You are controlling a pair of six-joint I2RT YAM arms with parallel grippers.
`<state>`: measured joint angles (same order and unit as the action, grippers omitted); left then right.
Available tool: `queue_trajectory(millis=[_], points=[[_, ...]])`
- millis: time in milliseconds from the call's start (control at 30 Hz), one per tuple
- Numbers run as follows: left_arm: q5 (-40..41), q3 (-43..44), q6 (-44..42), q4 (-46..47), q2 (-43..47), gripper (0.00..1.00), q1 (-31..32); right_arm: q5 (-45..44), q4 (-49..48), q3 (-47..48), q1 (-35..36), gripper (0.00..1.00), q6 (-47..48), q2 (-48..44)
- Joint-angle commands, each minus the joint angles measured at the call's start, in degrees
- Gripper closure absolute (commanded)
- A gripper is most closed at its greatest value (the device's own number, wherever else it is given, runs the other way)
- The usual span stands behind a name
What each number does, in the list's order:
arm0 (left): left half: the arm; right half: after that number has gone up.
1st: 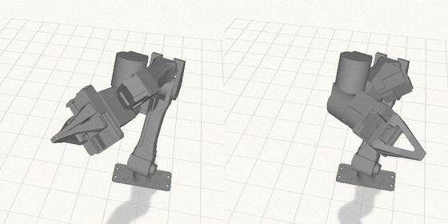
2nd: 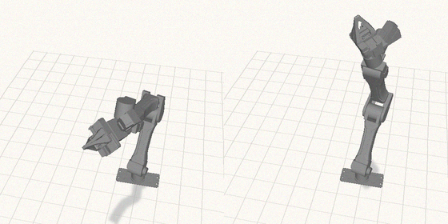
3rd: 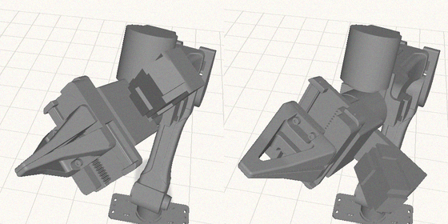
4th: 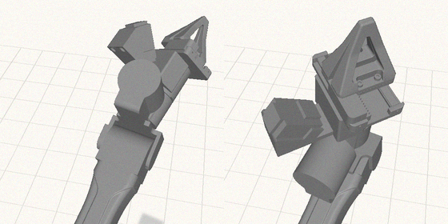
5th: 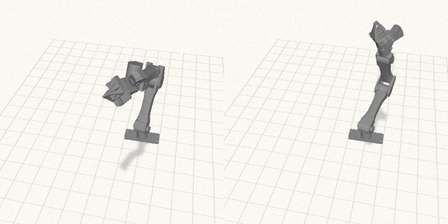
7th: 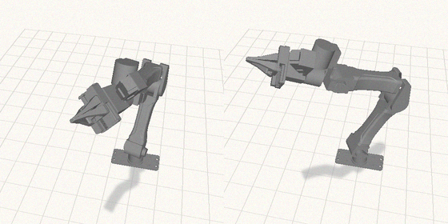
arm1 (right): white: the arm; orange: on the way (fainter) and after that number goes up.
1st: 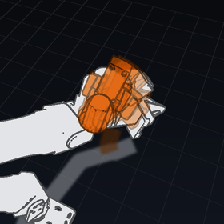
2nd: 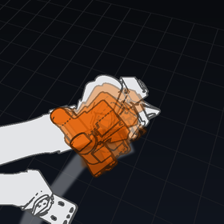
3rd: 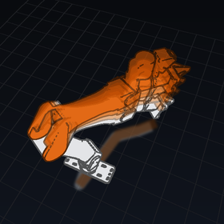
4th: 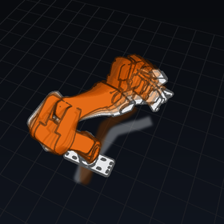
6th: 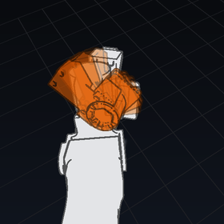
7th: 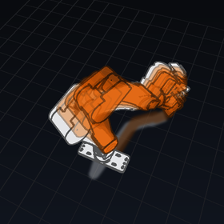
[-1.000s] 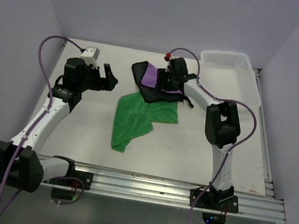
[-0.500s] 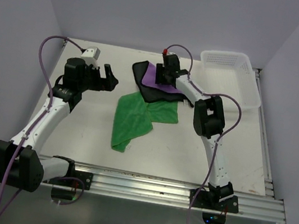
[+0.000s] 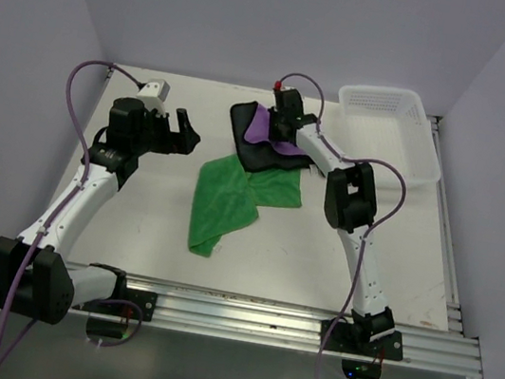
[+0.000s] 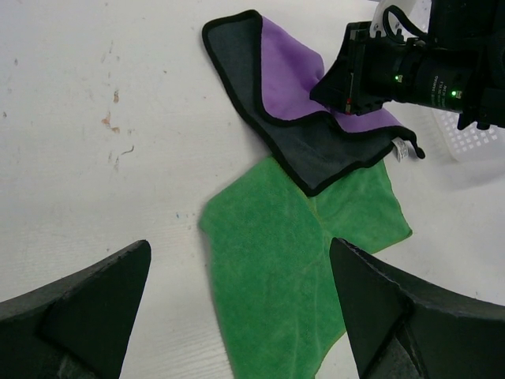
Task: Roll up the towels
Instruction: Move the towel to the center of the board
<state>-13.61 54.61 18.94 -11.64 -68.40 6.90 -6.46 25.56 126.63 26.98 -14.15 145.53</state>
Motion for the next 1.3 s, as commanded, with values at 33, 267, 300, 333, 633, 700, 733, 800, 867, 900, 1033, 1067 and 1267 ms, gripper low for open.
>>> queue_trajectory(millis=[33, 267, 300, 333, 633, 700, 733, 800, 867, 900, 1033, 1067, 1267], points=[[-0.8, 1.1, 0.5, 1.8, -0.1, 0.00, 0.3, -0.4, 3.9, 8.4, -0.4, 0.98, 1.0, 0.8], [-0.5, 1.1, 0.4, 1.7, -0.2, 0.00, 0.3, -2.4, 0.0, 12.2, -3.8, 1.00, -1.7, -4.6], [-0.6, 1.1, 0.4, 1.7, -0.2, 0.00, 0.3, -2.2, -0.7, 11.9, -4.1, 1.00, -2.4, -6.2], [-0.7, 1.2, 0.4, 1.7, -0.1, 0.00, 0.3, -1.0, -1.4, 11.3, -4.6, 1.00, -3.7, -6.7], [-0.9, 1.3, 0.2, 1.6, -0.2, 0.00, 0.3, 8.6, -4.9, 10.4, -9.0, 0.81, -13.1, -6.0], [-1.1, 1.3, 0.2, 1.7, -0.2, 0.00, 0.3, 9.4, -5.0, 10.0, -9.7, 0.93, -14.8, -5.2], [-1.1, 1.3, 0.2, 1.6, -0.3, 0.00, 0.3, 9.7, -5.2, 10.0, -10.0, 0.88, -15.1, -4.9], [-1.1, 1.3, 0.2, 1.6, -0.3, 0.00, 0.3, 11.7, -5.3, 10.0, -10.3, 0.67, -15.9, -4.3], [-1.2, 1.3, 0.3, 1.7, -0.4, 0.00, 0.3, 12.1, -5.5, 9.5, -10.5, 0.76, -16.3, -3.9], [-1.3, 1.3, 0.3, 1.7, -0.4, 0.00, 0.3, 12.1, -5.8, 8.8, -10.6, 0.89, -16.6, -3.9], [-1.5, 1.3, 0.3, 1.8, -0.7, 0.00, 0.3, 11.9, -6.0, 8.2, -10.9, 1.00, -17.0, -3.9], [-1.6, 1.3, 0.3, 1.7, -0.7, 0.00, 0.3, 11.9, -6.0, 8.2, -10.9, 1.00, -17.0, -4.0], [-2.2, 1.2, 0.4, 1.9, -0.9, 0.00, 0.3, 7.0, -2.1, 7.9, -11.2, 0.47, -14.3, -4.6]])
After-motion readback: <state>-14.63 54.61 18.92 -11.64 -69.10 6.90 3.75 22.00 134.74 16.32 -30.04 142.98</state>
